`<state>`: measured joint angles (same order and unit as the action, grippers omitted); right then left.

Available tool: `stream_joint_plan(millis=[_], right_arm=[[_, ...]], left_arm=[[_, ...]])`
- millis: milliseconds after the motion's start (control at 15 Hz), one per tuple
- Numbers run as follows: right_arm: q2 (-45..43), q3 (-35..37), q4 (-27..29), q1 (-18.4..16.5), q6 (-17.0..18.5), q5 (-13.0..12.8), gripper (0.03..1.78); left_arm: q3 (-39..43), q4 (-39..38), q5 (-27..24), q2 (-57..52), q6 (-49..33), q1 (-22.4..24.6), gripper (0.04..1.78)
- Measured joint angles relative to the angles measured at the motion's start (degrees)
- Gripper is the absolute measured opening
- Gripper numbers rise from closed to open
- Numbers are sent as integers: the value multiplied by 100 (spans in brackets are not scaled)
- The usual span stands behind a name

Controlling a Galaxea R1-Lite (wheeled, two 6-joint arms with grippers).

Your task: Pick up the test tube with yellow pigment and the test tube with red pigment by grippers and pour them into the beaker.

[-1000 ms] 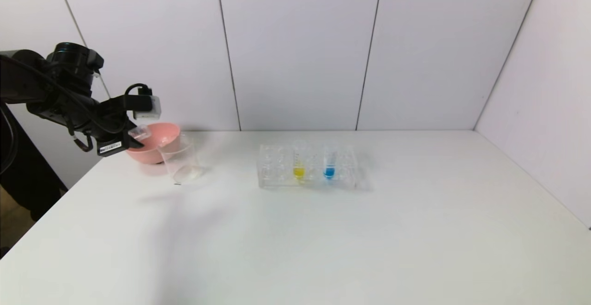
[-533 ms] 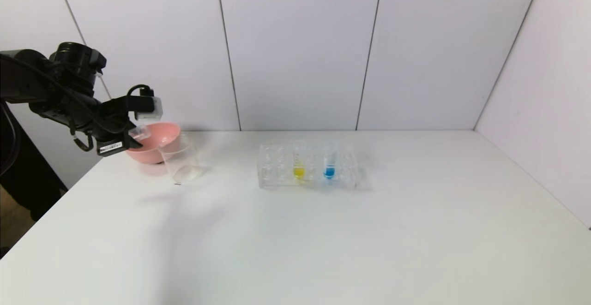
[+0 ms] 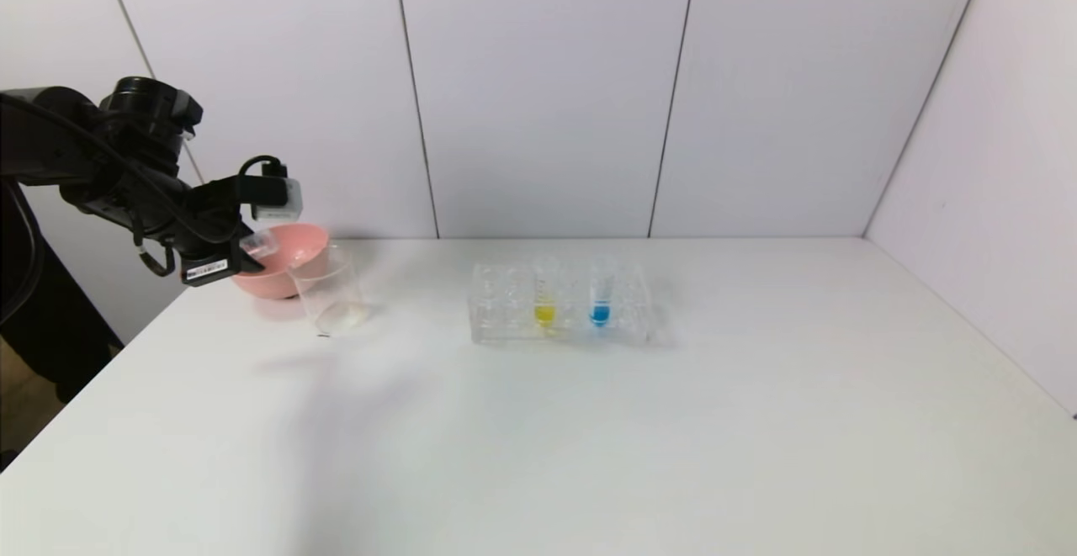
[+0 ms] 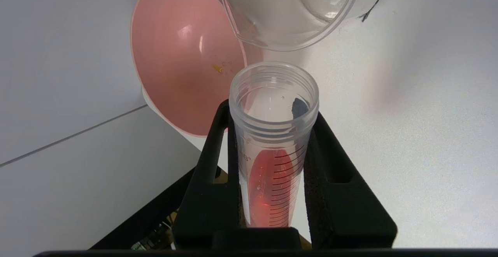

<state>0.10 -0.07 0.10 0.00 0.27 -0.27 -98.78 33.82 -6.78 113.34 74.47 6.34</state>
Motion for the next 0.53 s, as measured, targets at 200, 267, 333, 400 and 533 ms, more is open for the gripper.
stream_joint_plan(millis=[200,267,333,400,533], right_arm=[[0,0,0,0,0,0,170],[0,0,0,0,0,2,170],[0,0,0,0,-2,2,170],[0,0,0,0,0,0,170],[0,0,0,0,-2,2,170]], left_arm=[[-20,17,111,6,5,-45,47],[-39,20,146,17,5,-69,47],[-65,50,161,33,6,-94,47],[-96,90,163,50,6,-113,47],[-152,165,210,77,9,-139,47]])
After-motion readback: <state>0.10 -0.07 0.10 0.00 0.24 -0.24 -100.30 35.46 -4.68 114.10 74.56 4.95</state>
